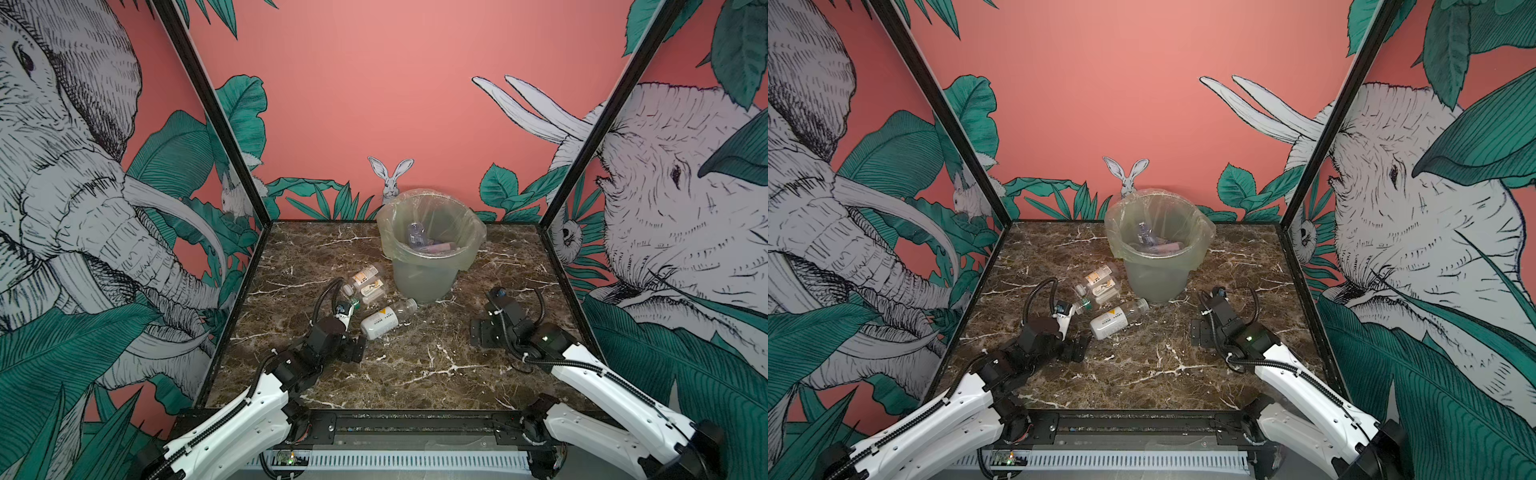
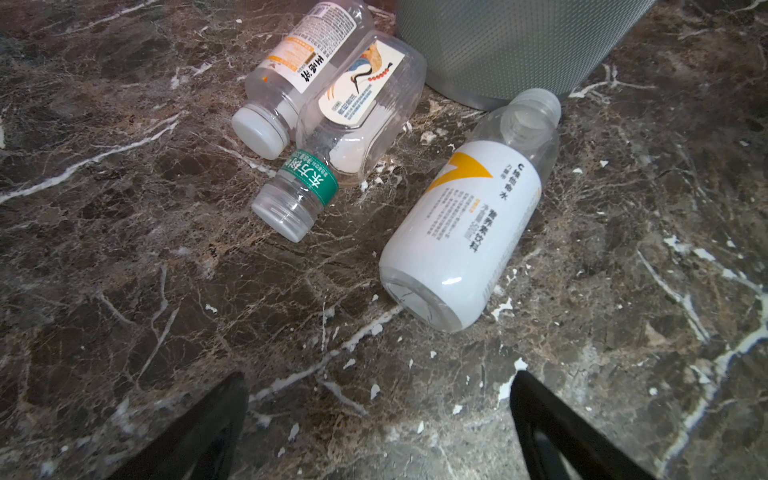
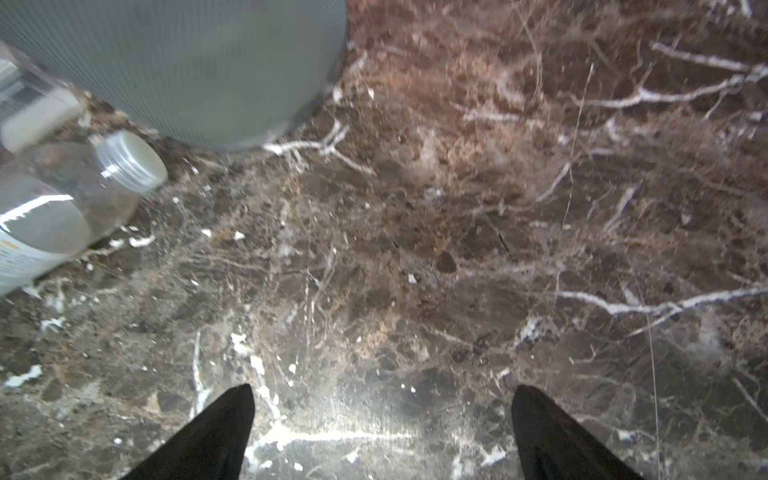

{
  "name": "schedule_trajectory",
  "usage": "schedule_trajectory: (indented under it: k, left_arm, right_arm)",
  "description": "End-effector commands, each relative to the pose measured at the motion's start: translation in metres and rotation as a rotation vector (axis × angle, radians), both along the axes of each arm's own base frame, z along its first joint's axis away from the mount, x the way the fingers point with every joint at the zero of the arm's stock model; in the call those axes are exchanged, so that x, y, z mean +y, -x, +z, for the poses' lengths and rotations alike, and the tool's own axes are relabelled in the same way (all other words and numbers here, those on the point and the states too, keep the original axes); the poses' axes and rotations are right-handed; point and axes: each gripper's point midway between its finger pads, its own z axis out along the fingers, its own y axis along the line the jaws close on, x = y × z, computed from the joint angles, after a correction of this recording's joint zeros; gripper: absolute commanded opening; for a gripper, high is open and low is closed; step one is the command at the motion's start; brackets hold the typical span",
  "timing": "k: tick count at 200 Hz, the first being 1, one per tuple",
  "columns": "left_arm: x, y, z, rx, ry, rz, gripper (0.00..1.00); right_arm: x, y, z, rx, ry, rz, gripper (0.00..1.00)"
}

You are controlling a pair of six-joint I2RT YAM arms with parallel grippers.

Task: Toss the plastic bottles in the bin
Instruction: 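Withdraw the empty right gripper from the bin back toward the robot, then move the left gripper over the white yellow-chevron bottle and lower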

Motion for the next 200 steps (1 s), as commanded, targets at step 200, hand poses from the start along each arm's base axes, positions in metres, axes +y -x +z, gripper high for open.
schedule_trajectory:
  k: [200]
  left_arm:
    - [-0.073,-0.037,0.058,0.249,-0.159,-0.231,1.0]
  right_arm:
    - [-0.029,0.015,-0.036,-0.012,0.075,-0.062,0.99]
